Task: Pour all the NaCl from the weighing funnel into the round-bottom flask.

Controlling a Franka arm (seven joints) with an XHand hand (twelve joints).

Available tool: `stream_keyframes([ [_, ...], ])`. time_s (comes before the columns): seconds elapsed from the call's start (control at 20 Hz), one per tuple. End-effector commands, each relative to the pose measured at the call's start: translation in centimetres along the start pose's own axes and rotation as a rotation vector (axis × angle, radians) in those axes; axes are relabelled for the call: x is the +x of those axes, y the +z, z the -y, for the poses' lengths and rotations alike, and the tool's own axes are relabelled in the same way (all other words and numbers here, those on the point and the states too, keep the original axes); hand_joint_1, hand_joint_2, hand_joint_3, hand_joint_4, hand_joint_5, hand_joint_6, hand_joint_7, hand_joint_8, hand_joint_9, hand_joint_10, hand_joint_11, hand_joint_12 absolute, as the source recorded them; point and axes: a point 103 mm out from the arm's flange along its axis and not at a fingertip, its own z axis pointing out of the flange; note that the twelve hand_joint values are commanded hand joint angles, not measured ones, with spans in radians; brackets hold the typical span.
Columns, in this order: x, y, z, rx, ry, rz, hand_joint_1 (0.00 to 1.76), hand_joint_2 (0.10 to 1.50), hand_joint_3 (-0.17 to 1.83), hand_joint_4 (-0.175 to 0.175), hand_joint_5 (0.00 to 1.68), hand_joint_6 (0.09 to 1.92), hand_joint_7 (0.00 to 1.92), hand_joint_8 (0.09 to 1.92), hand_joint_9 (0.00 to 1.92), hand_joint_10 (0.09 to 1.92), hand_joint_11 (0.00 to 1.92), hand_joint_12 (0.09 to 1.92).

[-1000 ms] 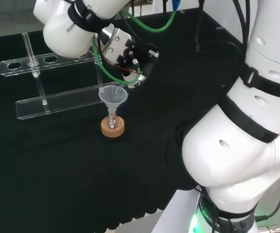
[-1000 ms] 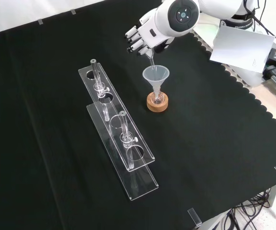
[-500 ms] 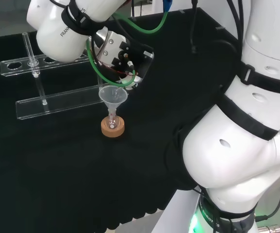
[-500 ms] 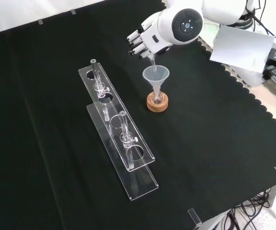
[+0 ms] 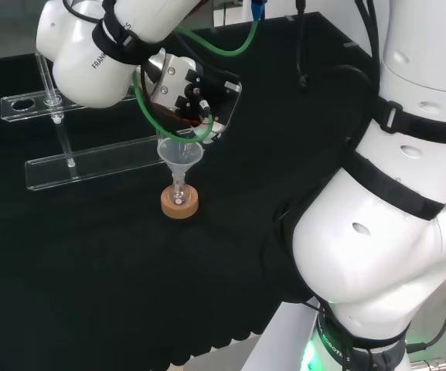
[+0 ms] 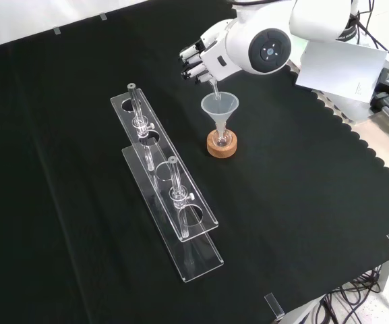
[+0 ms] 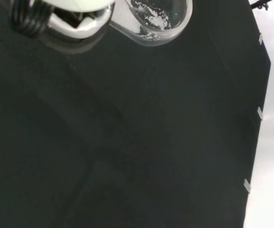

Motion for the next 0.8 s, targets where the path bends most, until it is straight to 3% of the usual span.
stream_keyframes([
  [0.05,-0.08,-0.08,0.02,0.009,0.011,0.029,1.09,0.69,0.66,0.175,1.19,0.83,0.57,0.63,0.93,0.34,0.72,1.10],
  [0.8,0.13,-0.88,0.10,0.029,0.021,0.097,1.09,0.69,0.66,0.175,1.19,0.82,0.56,0.63,0.93,0.34,0.72,1.10],
])
